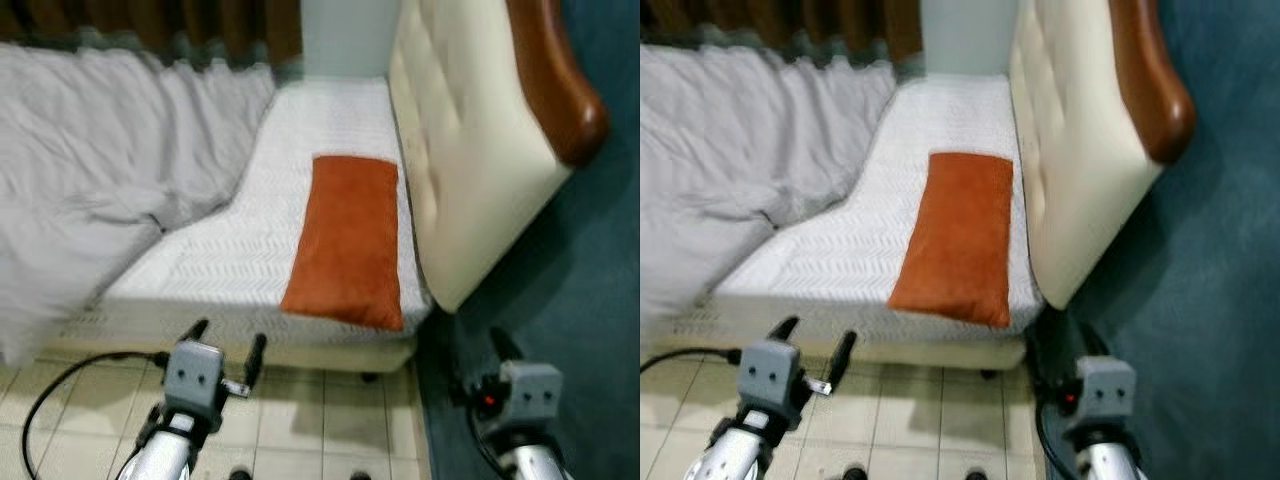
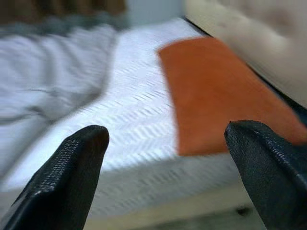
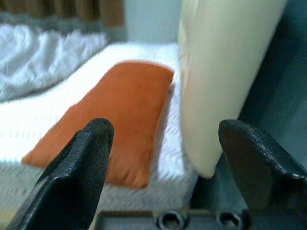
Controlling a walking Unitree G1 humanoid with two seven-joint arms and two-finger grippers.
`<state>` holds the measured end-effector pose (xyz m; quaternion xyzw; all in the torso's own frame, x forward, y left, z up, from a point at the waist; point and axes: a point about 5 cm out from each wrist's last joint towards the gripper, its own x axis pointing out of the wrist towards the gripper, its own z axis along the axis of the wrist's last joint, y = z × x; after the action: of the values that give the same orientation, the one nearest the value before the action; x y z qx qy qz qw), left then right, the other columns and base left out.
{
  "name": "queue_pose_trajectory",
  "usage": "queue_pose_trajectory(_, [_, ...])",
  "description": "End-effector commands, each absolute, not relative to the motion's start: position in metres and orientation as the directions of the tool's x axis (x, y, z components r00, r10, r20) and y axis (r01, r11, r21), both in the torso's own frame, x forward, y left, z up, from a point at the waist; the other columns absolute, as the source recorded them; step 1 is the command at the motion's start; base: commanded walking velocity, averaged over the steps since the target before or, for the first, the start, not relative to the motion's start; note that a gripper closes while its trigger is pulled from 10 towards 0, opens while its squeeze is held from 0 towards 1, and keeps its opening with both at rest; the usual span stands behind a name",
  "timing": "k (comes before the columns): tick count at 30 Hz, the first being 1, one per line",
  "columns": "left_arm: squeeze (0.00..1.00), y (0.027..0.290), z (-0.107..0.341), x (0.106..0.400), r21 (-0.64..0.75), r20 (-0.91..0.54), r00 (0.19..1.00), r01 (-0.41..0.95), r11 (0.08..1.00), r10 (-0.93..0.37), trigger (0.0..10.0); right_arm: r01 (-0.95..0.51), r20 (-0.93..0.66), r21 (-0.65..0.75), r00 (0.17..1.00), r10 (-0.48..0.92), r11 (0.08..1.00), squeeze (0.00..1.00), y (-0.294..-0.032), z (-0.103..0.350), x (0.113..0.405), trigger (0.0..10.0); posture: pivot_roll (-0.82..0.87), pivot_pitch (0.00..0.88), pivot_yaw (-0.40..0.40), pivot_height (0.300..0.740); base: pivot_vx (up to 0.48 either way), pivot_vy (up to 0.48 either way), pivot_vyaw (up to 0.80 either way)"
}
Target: Clean up the room
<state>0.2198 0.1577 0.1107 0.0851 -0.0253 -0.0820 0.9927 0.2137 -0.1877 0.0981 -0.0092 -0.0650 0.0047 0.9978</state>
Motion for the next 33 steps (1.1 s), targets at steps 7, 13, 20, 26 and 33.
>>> queue_pose_trajectory(7, [0.00,0.156,0.101,0.250,0.217,0.036,0.984,0.165,0.962,-0.176,10.0,0.027,0.153,0.034,0.988,-0.032,0.999,0.00,-0.186,0.089,0.239,10.0,0.08,0.000,-0.003,0.740,0.000,0.000,0.00])
queue_pose_trajectory(13, [0.00,0.170,0.094,0.266,0.047,0.003,0.992,0.126,0.991,-0.126,10.0,-0.030,0.123,0.044,0.992,0.024,0.999,0.00,-0.173,0.086,0.253,10.0,0.09,0.000,-0.031,0.740,0.076,0.000,0.00])
queue_pose_trajectory(20, [0.00,0.158,0.085,0.268,0.058,-0.012,0.980,0.200,0.978,-0.200,10.0,-0.084,0.116,0.000,0.990,0.083,0.996,0.00,-0.166,0.084,0.258,10.0,0.10,0.000,-0.055,0.740,0.454,0.000,-0.11])
queue_pose_trajectory(26, [0.00,0.160,0.084,0.269,0.036,-0.004,0.981,0.192,0.981,-0.192,10.0,-0.101,0.093,-0.035,0.990,0.104,0.994,0.00,-0.166,0.081,0.262,10.0,0.10,0.000,-0.066,0.740,0.454,0.000,-0.66])
queue_pose_trajectory(33, [0.00,0.155,0.075,0.261,0.027,-0.012,0.976,0.215,0.976,-0.215,10.0,-0.148,0.051,-0.054,0.987,0.150,0.988,0.00,-0.167,0.077,0.268,10.0,0.09,0.000,-0.114,0.740,0.448,0.000,-0.23])
